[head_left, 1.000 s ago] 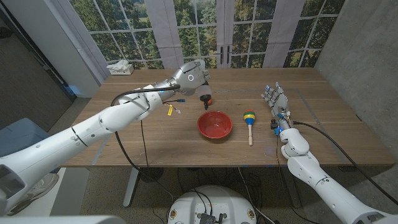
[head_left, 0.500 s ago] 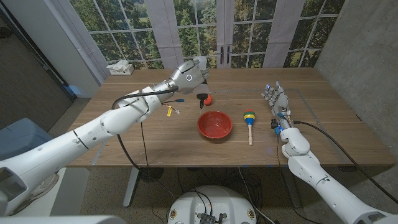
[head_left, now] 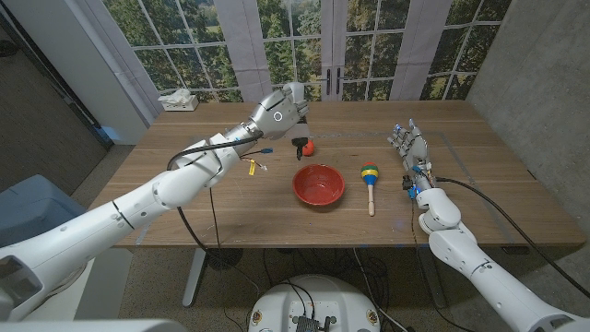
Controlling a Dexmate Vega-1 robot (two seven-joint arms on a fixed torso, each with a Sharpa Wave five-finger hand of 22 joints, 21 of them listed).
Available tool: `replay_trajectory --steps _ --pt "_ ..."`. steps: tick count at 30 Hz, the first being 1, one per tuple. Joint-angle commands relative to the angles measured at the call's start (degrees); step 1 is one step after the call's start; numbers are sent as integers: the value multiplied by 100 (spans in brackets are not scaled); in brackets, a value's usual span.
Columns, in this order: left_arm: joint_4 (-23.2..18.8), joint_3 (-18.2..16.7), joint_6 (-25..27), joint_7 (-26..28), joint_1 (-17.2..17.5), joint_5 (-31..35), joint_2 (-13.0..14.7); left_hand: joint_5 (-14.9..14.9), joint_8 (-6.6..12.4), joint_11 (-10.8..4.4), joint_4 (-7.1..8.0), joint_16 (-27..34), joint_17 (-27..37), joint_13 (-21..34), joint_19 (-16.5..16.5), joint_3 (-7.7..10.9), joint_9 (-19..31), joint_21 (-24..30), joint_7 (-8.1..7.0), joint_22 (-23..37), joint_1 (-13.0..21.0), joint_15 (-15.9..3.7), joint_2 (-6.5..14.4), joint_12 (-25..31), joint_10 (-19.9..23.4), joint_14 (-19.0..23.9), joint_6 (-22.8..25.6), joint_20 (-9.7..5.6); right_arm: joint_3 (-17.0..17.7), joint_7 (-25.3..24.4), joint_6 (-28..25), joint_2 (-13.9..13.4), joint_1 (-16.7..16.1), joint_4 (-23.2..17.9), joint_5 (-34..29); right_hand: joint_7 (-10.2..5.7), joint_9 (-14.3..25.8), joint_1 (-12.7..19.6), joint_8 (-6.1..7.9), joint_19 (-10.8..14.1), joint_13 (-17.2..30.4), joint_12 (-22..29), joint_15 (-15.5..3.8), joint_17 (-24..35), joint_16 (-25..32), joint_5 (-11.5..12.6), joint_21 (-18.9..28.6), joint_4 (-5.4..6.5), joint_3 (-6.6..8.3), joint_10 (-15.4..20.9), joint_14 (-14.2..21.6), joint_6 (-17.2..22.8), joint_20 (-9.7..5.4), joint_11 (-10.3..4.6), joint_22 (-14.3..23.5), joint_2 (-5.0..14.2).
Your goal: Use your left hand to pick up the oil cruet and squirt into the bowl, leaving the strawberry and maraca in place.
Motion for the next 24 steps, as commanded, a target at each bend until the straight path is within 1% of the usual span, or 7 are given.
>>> replay_trajectory --steps 1,6,8,10,15,18,24 --pt "139 -98 588 149 308 -164 -234 -19 -6 6 -24 -22 3 -16 53 -19 -6 35 2 -4 -17 -127 -40 43 127 57 60 -847 0 -13 -86 -80 -33 -125 -46 -36 10 -12 -4 67 26 -13 10 14 -36 8 -28 -14 6 42 13 8 4 5 33 36" --pt "277 -141 926 292 470 -446 -463 -32 -18 6 -13 -24 7 -37 43 -35 -21 26 5 -20 -40 -125 -47 48 145 64 69 -839 -3 -10 -170 -122 -47 -202 -32 -40 10 -15 -1 65 26 -13 13 13 -40 8 -35 -16 3 44 10 14 9 7 33 33" --pt "306 -152 990 323 521 -588 -507 -36 -22 6 -7 -22 12 -46 39 -41 -27 23 10 -27 -50 -124 -47 52 156 70 73 -836 -5 -15 -202 -147 -51 -236 -45 -42 10 -16 -2 66 26 -13 16 13 -42 8 -37 -17 3 44 9 13 9 4 33 33" --pt "333 -168 1092 343 583 -726 -577 -48 -46 6 51 -35 13 -78 24 -60 -48 -8 21 -64 -123 -121 -22 53 166 65 71 -814 -4 -48 -235 -166 -61 -277 -69 -39 10 -17 -2 69 26 -14 21 13 -43 8 -38 -18 2 42 10 12 6 7 33 32" --pt "384 -243 1289 558 738 -1276 -769 -52 -67 5 85 -56 12 -116 20 -66 -71 -26 18 -104 -186 -119 12 48 160 51 88 -810 -10 -49 -315 -213 -75 -361 -73 -42 10 -19 -2 70 26 -15 16 12 -45 8 -45 -20 0 42 12 12 8 4 34 32" --pt "429 -255 1446 707 813 -1488 -895 -54 -73 6 99 -53 21 -132 31 -70 -80 -26 17 -119 -213 -118 24 49 163 59 101 -807 -7 -89 -373 -242 -91 -431 -92 -43 10 -19 -3 74 26 -14 14 12 -46 8 -46 -22 0 43 13 10 6 10 34 33" --pt "417 -338 1519 940 942 -2197 -1051 -58 -83 9 126 -56 31 -161 42 -78 -98 -38 44 -153 -273 -116 40 57 186 66 128 -801 -6 -121 -442 -300 -113 -528 -133 -43 10 -20 -2 74 26 -13 10 12 -48 8 -51 -23 0 49 14 11 8 8 34 35"
